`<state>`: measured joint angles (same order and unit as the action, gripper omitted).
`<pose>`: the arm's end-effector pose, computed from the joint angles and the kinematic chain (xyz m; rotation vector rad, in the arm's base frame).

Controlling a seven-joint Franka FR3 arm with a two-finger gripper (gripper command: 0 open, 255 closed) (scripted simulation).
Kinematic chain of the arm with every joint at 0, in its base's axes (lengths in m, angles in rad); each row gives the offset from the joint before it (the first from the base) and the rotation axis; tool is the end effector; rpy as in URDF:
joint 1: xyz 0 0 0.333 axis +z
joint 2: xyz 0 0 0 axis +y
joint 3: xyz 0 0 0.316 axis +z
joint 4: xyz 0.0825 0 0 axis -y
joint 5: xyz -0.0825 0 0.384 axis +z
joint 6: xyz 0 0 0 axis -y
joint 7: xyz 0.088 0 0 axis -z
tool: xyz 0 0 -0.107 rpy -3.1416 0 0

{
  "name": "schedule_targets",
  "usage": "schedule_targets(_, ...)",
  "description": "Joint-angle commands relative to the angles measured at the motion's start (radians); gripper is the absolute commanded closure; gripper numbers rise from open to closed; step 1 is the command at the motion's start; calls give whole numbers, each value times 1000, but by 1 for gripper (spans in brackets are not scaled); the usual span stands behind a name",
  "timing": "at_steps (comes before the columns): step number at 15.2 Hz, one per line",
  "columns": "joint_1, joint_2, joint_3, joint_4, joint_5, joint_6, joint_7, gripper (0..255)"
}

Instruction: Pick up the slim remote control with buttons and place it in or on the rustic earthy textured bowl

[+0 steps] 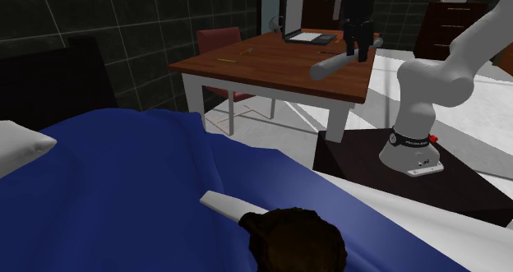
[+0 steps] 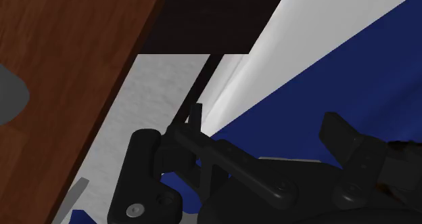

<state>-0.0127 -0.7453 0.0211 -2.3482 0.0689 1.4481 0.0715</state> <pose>0.3032 0.0123 0.5721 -3.0816 0.1028 0.2422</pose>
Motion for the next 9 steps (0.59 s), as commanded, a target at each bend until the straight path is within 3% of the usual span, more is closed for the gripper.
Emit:
schedule_targets(1,0,0,0,0,0,0,0,0)
schedule_targets(9,11,169,127,-46,75,254,176,0)
